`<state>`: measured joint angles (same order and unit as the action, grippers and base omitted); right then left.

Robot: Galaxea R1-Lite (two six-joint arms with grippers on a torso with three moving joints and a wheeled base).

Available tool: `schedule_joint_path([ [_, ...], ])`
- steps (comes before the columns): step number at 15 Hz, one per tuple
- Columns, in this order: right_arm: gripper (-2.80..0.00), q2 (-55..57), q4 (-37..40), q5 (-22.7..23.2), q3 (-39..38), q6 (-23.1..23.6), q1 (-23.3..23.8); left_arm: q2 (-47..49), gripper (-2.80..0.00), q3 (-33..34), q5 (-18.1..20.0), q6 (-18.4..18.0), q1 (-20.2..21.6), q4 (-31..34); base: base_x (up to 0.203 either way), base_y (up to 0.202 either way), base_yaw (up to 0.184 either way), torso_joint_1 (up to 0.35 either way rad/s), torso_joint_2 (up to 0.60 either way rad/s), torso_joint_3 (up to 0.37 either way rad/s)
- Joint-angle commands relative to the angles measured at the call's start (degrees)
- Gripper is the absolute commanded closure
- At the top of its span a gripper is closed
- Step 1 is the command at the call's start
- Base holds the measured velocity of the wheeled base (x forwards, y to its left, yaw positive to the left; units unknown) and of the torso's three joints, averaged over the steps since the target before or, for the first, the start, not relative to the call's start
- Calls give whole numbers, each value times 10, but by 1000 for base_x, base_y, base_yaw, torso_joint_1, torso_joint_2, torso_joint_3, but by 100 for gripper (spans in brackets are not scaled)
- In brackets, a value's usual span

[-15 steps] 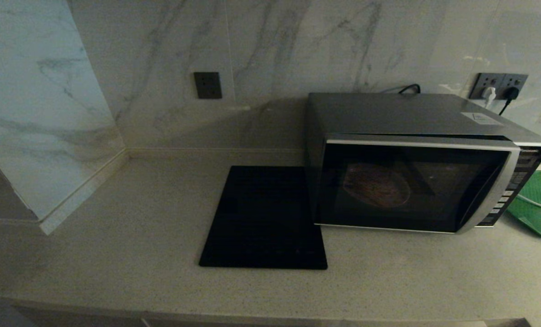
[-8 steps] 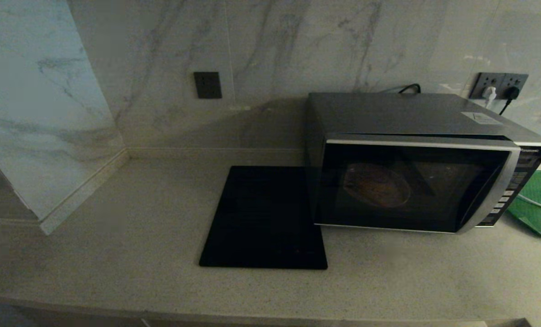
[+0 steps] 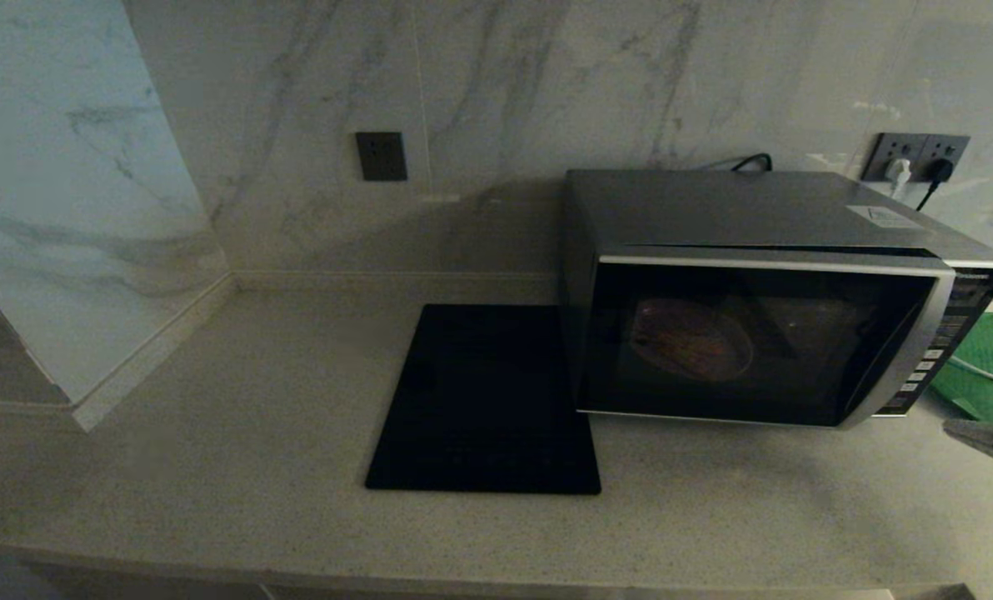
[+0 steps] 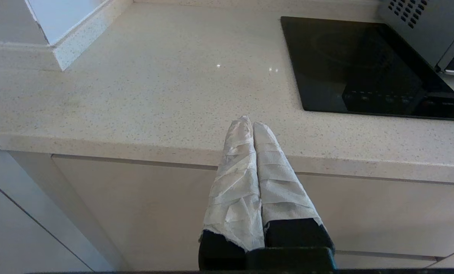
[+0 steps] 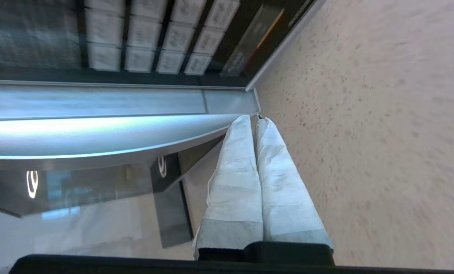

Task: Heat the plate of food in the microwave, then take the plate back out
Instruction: Open the microwave oven

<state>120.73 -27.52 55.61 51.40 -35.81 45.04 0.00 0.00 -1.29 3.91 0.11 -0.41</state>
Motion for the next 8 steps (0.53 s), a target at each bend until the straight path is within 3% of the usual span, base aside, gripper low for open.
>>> schedule_joint_path([
  [1, 0, 37, -29, 3, 0, -2, -20, 0, 0, 0, 0, 0, 0, 0, 0, 0, 0, 0, 0, 0],
  [8, 0, 105, -74, 1, 55, -4, -29, 0, 0, 0, 0, 0, 0, 0, 0, 0, 0, 0, 0, 0],
])
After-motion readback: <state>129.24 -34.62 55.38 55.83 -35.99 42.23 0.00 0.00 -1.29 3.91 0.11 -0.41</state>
